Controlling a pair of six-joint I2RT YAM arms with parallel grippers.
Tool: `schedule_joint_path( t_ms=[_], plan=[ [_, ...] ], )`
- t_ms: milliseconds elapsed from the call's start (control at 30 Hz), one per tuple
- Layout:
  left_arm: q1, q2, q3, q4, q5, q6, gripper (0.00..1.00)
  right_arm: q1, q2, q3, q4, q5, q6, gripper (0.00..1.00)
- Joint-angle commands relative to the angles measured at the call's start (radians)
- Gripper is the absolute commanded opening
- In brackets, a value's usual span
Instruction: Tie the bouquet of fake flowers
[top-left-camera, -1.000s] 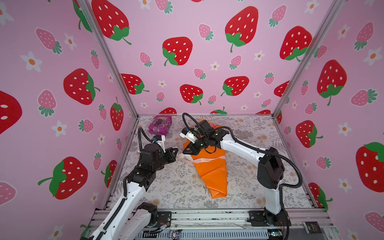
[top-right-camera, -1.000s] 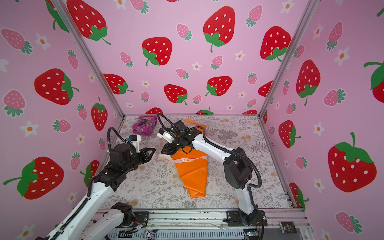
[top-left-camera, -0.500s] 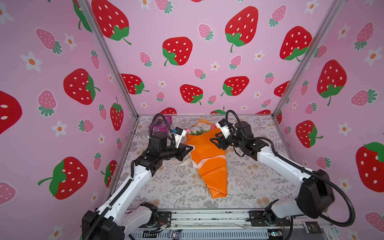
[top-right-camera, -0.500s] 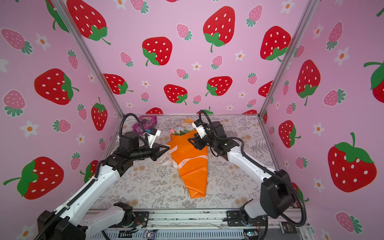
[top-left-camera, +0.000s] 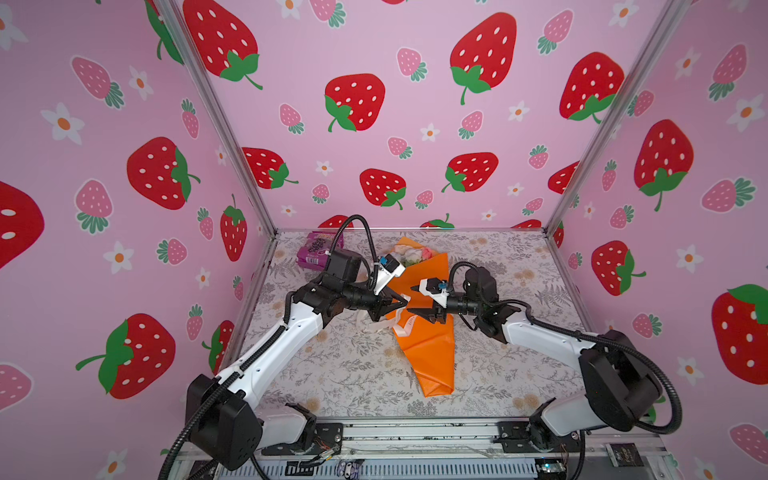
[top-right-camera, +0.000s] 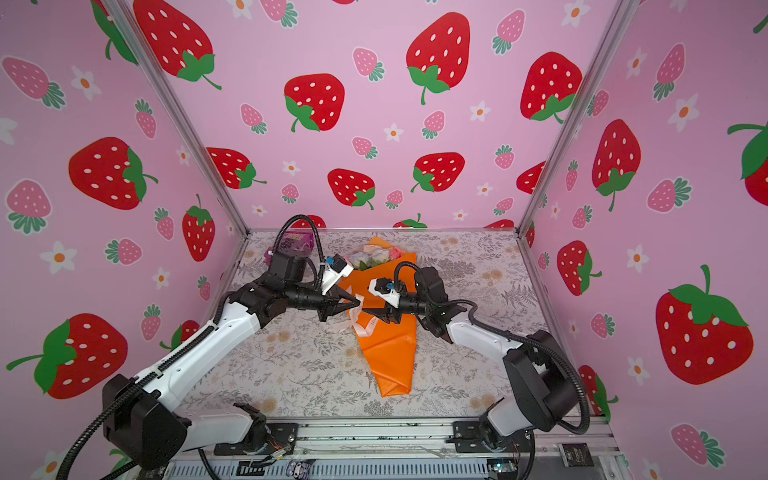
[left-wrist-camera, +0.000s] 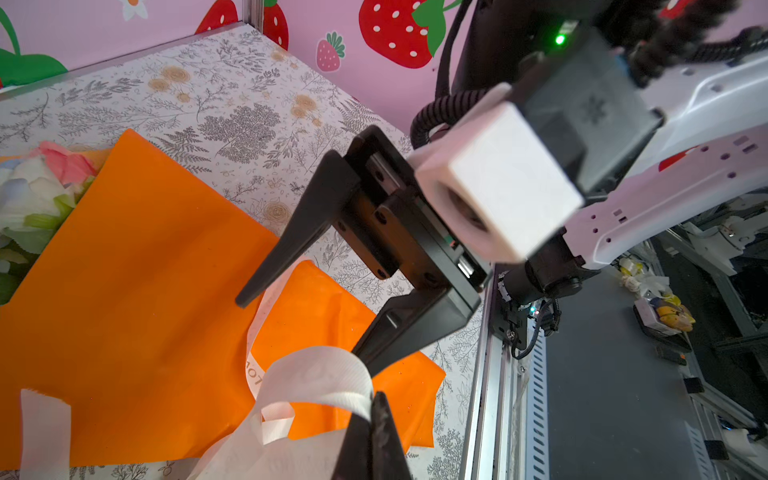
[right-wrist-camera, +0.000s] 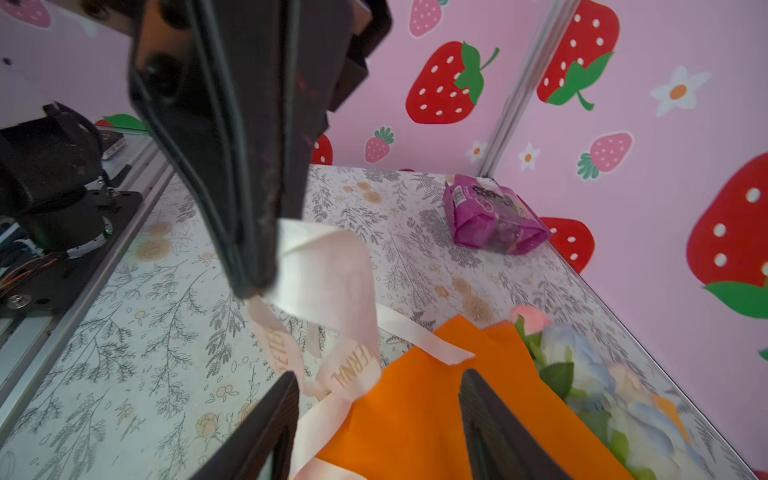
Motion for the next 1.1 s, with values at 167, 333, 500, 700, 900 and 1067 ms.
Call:
schedule_joint_path(
  t_ms=[167,333,500,700,900,1067],
  plan=[
    [-0.008,-0.014,0.033,-0.017,-0.018,0.048,0.00,0.025,0.145,0.097,0.090,-0.059,0.014,0.35],
    [-0.008,-0.046,-0.002,0.013,-0.105,0.025,0.00,0.013,0.148,0.066,0.122,0.001,0.089,0.01],
    [-0.006,-0.063,-0.041,0.054,-0.293,-0.039,0.00,-0.031,0.103,0.053,0.081,0.152,0.207,0.00],
    [-0.006,0.025,-0.019,0.040,-0.525,-0.156,0.17,-0.067,0.070,0.171,-0.186,0.596,0.357,0.00],
    [-0.037,0.130,0.025,0.002,-0.551,-0.155,0.42,-0.175,0.245,0.397,-0.554,0.583,0.503,0.00],
    [-0.140,0.166,0.015,0.038,-0.432,-0.031,0.44,-0.217,0.339,0.458,-0.654,0.452,0.560,0.00]
  ],
)
